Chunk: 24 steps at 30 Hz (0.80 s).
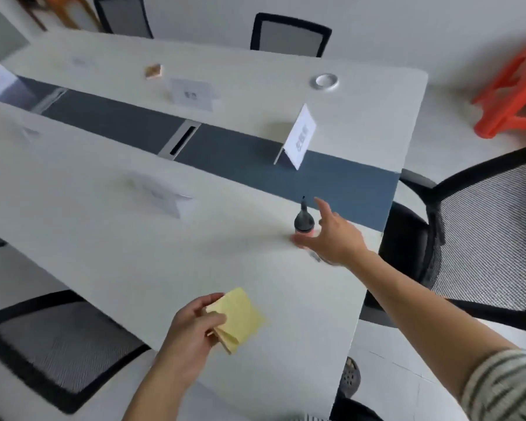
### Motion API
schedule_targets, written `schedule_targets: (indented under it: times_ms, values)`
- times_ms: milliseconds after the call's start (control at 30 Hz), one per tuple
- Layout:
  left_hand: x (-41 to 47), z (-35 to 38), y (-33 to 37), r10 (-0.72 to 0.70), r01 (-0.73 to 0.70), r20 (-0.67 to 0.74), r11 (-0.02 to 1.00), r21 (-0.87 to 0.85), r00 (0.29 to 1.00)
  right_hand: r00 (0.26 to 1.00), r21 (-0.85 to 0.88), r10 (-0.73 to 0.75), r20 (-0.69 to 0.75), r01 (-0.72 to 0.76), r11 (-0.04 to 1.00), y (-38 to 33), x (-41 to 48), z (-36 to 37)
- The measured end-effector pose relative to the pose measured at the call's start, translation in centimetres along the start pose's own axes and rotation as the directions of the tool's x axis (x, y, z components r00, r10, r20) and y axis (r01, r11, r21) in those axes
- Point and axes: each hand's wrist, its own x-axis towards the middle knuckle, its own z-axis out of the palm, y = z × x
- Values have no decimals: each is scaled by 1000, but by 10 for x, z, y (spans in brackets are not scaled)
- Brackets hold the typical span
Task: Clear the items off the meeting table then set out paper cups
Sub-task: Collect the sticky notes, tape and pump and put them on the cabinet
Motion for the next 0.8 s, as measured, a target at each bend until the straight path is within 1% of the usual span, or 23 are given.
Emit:
schedule_targets:
  times_ms: [100,133,200,267,300,333,367,400,433,467,500,567,633,700,733,800]
  values:
    - [-7,-18,-15,-7,5,-31,996,-87,1000,1000,-121,18,-25,-21,992,-12,25,16]
    - [-10,-24,-18,-8,5,-30,995,-101,1000,999,-134,17,-46,-23,991,-15,29,19]
    - [-14,-33,-24,-7,2,-36,991,-132,999,997,-101,3,-76,-10,995,-20,33,22]
    - [-14,-39,-25,-5,-3,-43,984,-181,999,998,7,10,-70,-10,1000,-21,31,20]
    - [-13,-41,-23,-9,0,-41,976,-216,999,998,101,23,-58,-17,995,-22,28,17]
    - [-11,-43,-21,-11,2,-38,969,-247,999,998,231,42,-46,-31,972,-24,23,12]
    - [-10,-43,-17,-6,-2,-29,962,-272,1000,997,387,70,-26,-55,921,-27,17,5]
    - [-8,-43,-13,8,-14,-20,958,-287,1000,995,531,98,12,-89,842,-32,10,-3]
    - [-7,-41,-8,28,-30,-12,955,-296,1000,993,637,104,64,-121,762,-37,1,-13]
    - [-5,-39,-3,55,-56,-10,955,-292,998,989,698,87,118,-145,701,-42,-9,-22]
    - [-4,-36,4,85,-84,-10,953,-291,996,983,729,64,169,-168,664,-47,-21,-31]
    - [-3,-31,19,149,-141,4,946,-292,989,967,717,26,253,-205,666,-53,-43,-45]
    - [-5,-28,33,235,-202,91,938,-282,968,946,670,-29,324,-208,712,-60,-63,-51]
    - [-8,-27,45,295,-241,262,946,-218,919,917,648,-123,380,-169,743,-70,-80,-50]
    - [-10,-27,49,293,-245,354,954,-175,888,905,653,-155,397,-159,740,-76,-87,-47]
    - [-16,-25,51,239,-212,503,971,-110,831,895,678,-180,407,-165,716,-92,-99,-41]
